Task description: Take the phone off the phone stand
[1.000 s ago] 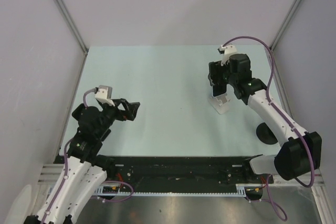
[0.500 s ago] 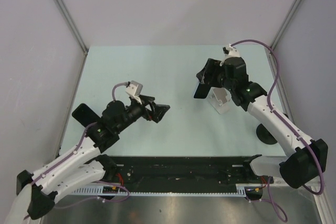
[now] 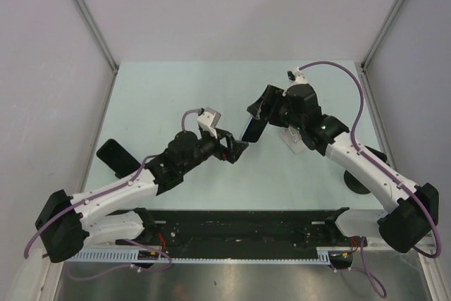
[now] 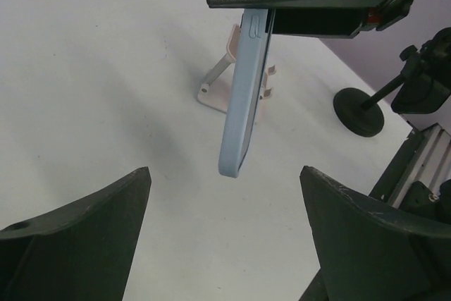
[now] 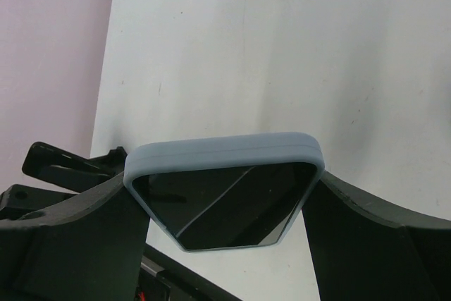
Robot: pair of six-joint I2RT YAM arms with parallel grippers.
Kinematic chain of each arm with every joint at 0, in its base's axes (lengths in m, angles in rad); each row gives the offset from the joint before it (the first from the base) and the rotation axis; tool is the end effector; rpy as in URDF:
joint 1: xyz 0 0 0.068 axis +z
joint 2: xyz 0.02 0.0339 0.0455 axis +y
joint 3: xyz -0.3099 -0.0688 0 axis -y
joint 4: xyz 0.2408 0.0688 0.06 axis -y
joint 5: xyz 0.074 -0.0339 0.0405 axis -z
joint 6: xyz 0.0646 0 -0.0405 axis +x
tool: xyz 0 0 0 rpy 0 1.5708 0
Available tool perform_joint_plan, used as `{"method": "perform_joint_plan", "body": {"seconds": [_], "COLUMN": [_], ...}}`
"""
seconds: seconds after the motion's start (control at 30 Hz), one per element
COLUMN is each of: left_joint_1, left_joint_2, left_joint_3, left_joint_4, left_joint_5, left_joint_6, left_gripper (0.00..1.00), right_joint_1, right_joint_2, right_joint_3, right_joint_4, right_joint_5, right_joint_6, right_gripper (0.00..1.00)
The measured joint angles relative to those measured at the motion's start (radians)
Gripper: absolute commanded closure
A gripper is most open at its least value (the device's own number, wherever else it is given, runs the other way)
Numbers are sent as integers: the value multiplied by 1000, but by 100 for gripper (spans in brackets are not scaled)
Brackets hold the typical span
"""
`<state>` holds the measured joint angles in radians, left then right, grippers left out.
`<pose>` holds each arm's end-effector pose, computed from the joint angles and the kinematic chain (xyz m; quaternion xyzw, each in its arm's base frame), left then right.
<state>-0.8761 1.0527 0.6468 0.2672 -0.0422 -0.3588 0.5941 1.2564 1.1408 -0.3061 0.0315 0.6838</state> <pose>0.1613 -0.1893 0.3236 0.1795 0.7327 -0.3670 0.5443 0.2470 0.1644 0.3833 0.0462 0.8381 0.3134 0.4441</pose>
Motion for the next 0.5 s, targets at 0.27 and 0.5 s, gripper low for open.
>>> {"method": "perform_joint_plan", "body": {"seconds": [0.27,0.5], "left_joint_1": [-10,-14], "left_joint_2": [95,140], "left_joint_3": [3,16], "left_joint_4": [39,63], "left_joint_5": [-17,-15], "left_joint_6": [-2,0], "left_gripper": [26,56], "right_joint_1": [10,13], "right_joint_2": [0,0], "right_joint_3": [-29,-49], "right_joint_4": [31,54], "right_joint_5": [-26,-56], "right_joint_6": [40,61], "right_gripper": [100,100]}}
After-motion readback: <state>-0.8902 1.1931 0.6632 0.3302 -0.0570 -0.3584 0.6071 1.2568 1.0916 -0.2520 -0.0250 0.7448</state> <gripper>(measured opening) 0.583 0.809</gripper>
